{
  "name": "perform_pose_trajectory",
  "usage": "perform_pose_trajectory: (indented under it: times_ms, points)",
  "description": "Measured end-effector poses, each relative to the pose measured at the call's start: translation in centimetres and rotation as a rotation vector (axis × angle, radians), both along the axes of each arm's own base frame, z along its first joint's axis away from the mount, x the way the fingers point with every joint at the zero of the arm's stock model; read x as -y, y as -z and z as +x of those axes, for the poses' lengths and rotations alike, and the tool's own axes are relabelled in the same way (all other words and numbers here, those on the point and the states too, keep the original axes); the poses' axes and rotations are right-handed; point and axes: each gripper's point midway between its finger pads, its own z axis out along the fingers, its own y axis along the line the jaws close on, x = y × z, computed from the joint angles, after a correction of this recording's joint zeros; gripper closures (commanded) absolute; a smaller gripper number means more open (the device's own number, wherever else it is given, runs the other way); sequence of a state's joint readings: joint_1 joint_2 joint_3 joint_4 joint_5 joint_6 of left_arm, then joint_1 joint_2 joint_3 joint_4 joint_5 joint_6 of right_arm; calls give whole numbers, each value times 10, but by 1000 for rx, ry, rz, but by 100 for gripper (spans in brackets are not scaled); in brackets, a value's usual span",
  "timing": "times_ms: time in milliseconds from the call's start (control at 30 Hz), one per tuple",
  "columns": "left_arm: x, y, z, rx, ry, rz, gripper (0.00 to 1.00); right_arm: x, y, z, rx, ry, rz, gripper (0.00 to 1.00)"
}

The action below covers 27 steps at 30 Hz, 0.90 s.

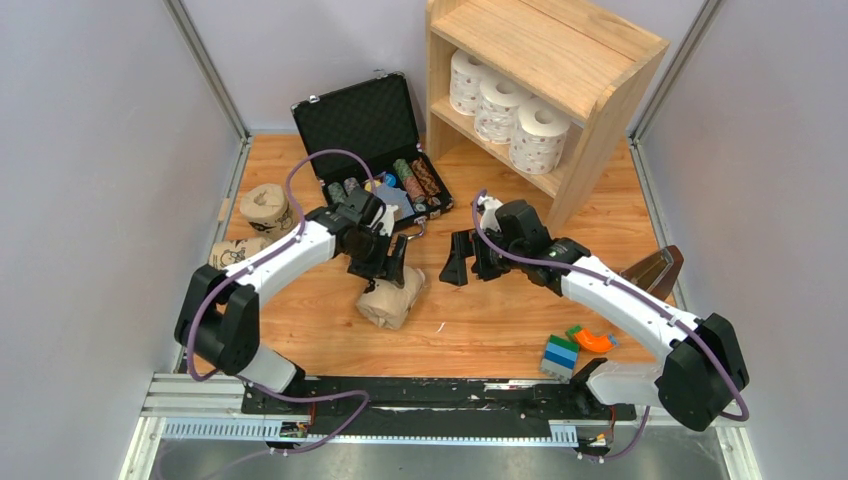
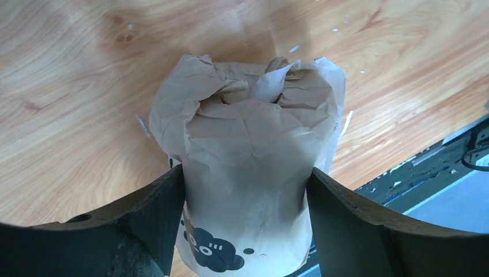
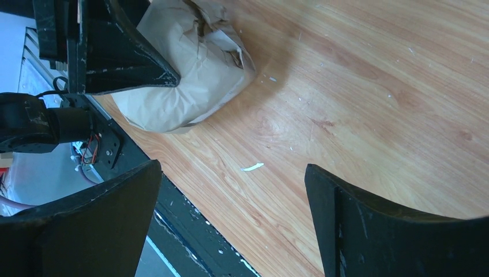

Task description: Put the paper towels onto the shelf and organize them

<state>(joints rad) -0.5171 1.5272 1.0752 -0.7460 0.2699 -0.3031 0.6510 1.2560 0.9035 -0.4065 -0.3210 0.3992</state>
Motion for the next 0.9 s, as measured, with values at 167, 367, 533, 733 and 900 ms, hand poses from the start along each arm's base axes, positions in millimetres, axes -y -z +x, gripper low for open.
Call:
perform_pose_trajectory:
  times_ms: [167, 367, 533, 733, 900]
  points:
    - [10, -8, -1, 98, 29, -83, 34, -3, -10, 4, 19, -1, 17, 2]
    - [18, -28, -7, 292, 51, -205, 35, -6, -22, 9, 42, 1, 35, 2]
    - [21, -55, -7, 469, 64, -297, 36, -9, -33, 12, 51, 5, 56, 2]
    - [15, -70, -15, 605, 57, -359, 35, -14, -44, 25, 8, 67, 99, 4]
    - [10, -68, -17, 652, 44, -372, 34, -24, -38, 32, -84, 97, 121, 9]
